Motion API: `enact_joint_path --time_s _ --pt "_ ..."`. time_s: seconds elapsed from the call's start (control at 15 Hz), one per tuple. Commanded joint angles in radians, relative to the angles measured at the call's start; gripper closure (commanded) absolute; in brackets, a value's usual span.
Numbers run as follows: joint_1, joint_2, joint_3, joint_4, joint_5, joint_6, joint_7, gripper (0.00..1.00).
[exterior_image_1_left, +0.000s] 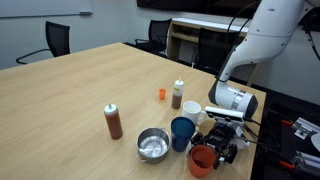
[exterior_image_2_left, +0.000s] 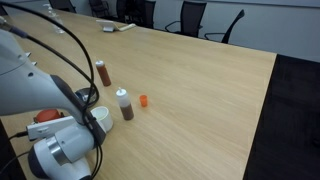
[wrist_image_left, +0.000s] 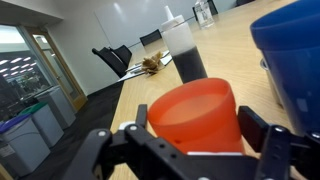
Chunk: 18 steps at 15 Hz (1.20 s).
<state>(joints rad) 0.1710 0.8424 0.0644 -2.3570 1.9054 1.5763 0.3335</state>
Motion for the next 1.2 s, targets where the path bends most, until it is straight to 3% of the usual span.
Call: enact_joint_path --time_s 0.0,0.67,1.13 --pt "-0.014 -0.045 0.005 -0.024 -0.036 -0.017 -0.004 0.36" --pt "-0.004 -0.194 0.023 -0.125 0.025 0.047 0.125 0.36" --pt "-0.002 -0.381 0.004 -0.253 0.065 0.210 0.193 0.36"
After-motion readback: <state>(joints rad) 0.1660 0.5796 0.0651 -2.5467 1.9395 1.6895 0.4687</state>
